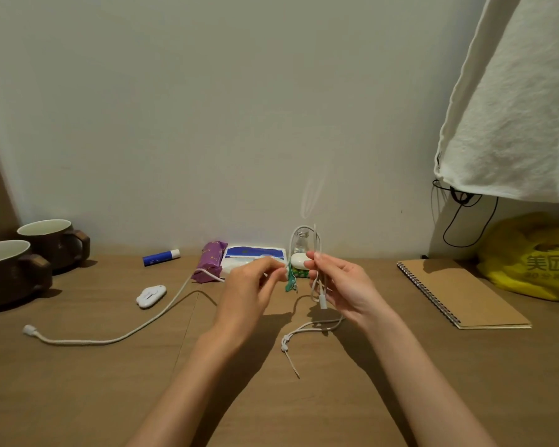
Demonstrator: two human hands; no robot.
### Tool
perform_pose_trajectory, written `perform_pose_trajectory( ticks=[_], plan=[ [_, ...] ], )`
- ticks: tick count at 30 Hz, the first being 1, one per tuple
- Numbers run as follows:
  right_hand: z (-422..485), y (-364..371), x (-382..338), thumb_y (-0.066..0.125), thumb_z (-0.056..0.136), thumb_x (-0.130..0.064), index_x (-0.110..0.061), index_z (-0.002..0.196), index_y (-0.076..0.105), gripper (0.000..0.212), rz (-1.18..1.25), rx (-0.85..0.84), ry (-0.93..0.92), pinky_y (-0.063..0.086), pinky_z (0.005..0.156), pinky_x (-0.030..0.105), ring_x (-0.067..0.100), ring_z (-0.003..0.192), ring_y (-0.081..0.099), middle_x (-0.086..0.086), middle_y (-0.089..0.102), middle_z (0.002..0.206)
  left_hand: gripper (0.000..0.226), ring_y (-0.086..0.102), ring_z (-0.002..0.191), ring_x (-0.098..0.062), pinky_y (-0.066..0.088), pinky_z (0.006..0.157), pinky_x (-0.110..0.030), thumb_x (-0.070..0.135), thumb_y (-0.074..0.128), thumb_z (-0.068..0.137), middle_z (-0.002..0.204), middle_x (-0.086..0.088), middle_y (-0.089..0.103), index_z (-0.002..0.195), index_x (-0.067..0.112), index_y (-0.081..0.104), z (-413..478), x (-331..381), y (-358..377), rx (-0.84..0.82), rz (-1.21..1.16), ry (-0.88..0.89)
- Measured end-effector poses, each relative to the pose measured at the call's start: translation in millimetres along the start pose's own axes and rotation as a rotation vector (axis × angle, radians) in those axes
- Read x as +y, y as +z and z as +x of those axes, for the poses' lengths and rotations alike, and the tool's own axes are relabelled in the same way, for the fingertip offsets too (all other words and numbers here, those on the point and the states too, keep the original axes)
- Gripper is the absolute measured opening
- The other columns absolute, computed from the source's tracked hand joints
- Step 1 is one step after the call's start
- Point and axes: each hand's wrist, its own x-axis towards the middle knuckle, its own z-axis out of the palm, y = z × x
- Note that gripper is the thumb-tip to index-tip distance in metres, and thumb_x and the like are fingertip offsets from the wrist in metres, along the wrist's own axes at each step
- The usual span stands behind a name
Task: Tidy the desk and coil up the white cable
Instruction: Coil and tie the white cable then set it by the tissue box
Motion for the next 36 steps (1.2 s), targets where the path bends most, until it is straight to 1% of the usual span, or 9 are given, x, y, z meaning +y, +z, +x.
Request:
perform_pose_trajectory(
  ticks=[3,8,14,19,22,24,29,32,36],
  plan=[
    [0.7,-1.2,3.9,0.063,0.088,-0.017,-0.005,0.101,0.072,0.019,-0.176,0.046,-0.059,0.056,0.065,0.024,0.01,0.067,0.064,0.005,0.073,0.08,0.013,0.062,0.074,-0.003,0.051,0.065,-0.021,0.024,0.061,0.088,0.083,0.007,0.071,0.092,0.016,0.07,-2.2,-1.3,5.1,-0.032,0.002,0.077],
    [-2.4,1.5,8.1,0.064,0.089,-0.021,-0.011,0.09,0.075,0.015,-0.336,0.039,-0.108,0.053,0.073,0.032,0.014,0.068,0.062,0.007,0.07,0.076,0.005,0.061,0.075,-0.002,0.051,0.066,-0.02,0.021,0.064,0.087,0.082,0.01,0.069,0.088,0.021,0.068,-4.7,1.0,10.0,-0.115,0.047,0.156],
    [-5.7,3.7,8.0,0.062,0.091,-0.023,-0.013,0.092,0.076,0.017,-0.514,-0.005,-0.139,0.048,0.055,0.018,0.012,0.064,0.061,0.004,0.071,0.073,0.011,0.057,0.078,-0.001,0.044,0.067,-0.015,0.017,0.063,0.087,0.086,0.01,0.068,0.093,0.023,0.069,-5.5,1.7,8.7,-0.156,0.09,0.219],
    [-7.3,5.7,8.5,0.061,0.091,-0.022,-0.014,0.092,0.075,0.016,-0.544,-0.012,-0.176,0.045,0.053,0.01,0.008,0.063,0.053,0.008,0.066,0.076,0.019,0.067,0.075,-0.014,0.054,0.063,-0.029,0.017,0.066,0.083,0.084,0.004,0.074,0.099,0.022,0.073,-5.5,1.2,5.7,-0.13,0.146,0.281],
    [-6.9,8.2,9.8,0.061,0.091,-0.025,-0.014,0.094,0.075,0.018,-0.461,0.016,-0.175,0.045,0.053,0.013,0.005,0.061,0.052,0.0,0.065,0.071,0.017,0.068,0.071,-0.012,0.056,0.062,-0.03,0.022,0.067,0.083,0.082,0.001,0.075,0.099,0.019,0.075,-6.3,5.7,5.2,-0.104,0.141,0.248],
    [-4.3,8.8,12.2,0.062,0.09,-0.028,-0.018,0.093,0.076,0.018,-0.382,0.02,-0.158,0.05,0.066,0.023,0.01,0.076,0.059,0.004,0.072,0.085,0.02,0.064,0.067,-0.005,0.055,0.062,-0.026,0.03,0.065,0.085,0.081,0.002,0.075,0.098,0.019,0.075,-7.4,10.6,6.3,-0.094,0.1,0.184],
    [-0.2,1.2,8.0,0.057,0.093,-0.026,-0.014,0.094,0.074,0.021,-0.385,-0.01,-0.184,0.048,0.069,0.022,0.013,0.078,0.06,0.002,0.072,0.083,0.027,0.065,0.08,-0.007,0.058,0.071,-0.035,0.037,0.048,0.094,0.091,0.007,0.071,0.103,0.023,0.07,1.9,13.1,1.9,0.025,-0.171,-0.202],
    [-3.4,3.4,5.7,0.051,0.097,-0.022,-0.007,0.098,0.068,0.023,-0.357,-0.182,-0.186,0.052,0.074,0.027,0.015,0.075,0.065,0.003,0.066,0.075,0.032,0.058,0.098,0.003,0.049,0.083,-0.016,0.033,0.042,0.098,0.113,0.012,0.064,0.122,0.024,0.06,9.2,15.8,-9.3,-0.056,-0.31,-0.281],
    [-8.8,14.3,11.4,0.045,0.1,-0.02,-0.008,0.096,0.063,0.022,-0.43,-0.357,-0.184,0.048,0.062,0.022,0.009,0.058,0.055,-0.003,0.05,0.066,0.027,0.053,0.085,0.026,0.038,0.073,0.004,0.03,0.04,0.098,0.096,0.022,0.064,0.11,0.028,0.064,10.9,21.4,-15.9,-0.135,-0.49,-0.319]
  ],
)
